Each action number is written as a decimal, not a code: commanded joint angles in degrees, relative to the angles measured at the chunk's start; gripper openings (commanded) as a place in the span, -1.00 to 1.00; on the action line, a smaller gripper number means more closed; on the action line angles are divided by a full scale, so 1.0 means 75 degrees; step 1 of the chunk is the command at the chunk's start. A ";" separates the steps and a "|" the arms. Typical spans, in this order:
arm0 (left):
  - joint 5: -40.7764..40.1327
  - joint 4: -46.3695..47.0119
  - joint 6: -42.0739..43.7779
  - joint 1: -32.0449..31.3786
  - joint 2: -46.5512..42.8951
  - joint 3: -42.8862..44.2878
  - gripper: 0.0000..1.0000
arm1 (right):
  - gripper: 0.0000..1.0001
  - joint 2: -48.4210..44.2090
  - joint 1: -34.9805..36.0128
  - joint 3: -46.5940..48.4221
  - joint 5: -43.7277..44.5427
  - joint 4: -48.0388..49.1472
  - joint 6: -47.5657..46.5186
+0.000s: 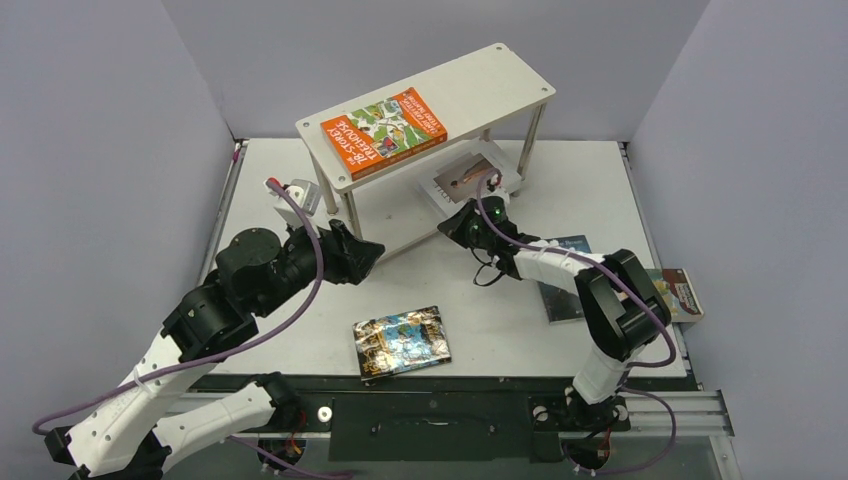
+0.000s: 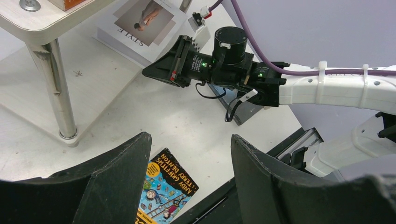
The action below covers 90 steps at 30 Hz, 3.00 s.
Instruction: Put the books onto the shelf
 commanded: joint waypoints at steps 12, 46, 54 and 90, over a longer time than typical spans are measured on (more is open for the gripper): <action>-0.0068 0.0159 -0.0045 0.0035 -0.0085 0.0267 0.22 | -1.00 0.0976 0.0204 0.1529 0.0817 -0.0485 -0.0289; -0.0093 0.0178 -0.0012 0.0035 0.0053 0.0298 0.22 | -0.82 -0.1536 -0.0553 -0.1006 0.0735 -0.0605 -0.0755; -0.0095 0.0144 -0.0005 0.0034 0.0136 0.0385 0.29 | -0.79 -0.0290 -0.0440 -0.0146 0.0254 -0.0141 -0.0517; -0.0012 0.0170 -0.0030 0.0036 0.0198 0.0409 0.40 | -0.76 -0.0711 -0.0279 0.1082 0.0741 -0.0890 -0.1014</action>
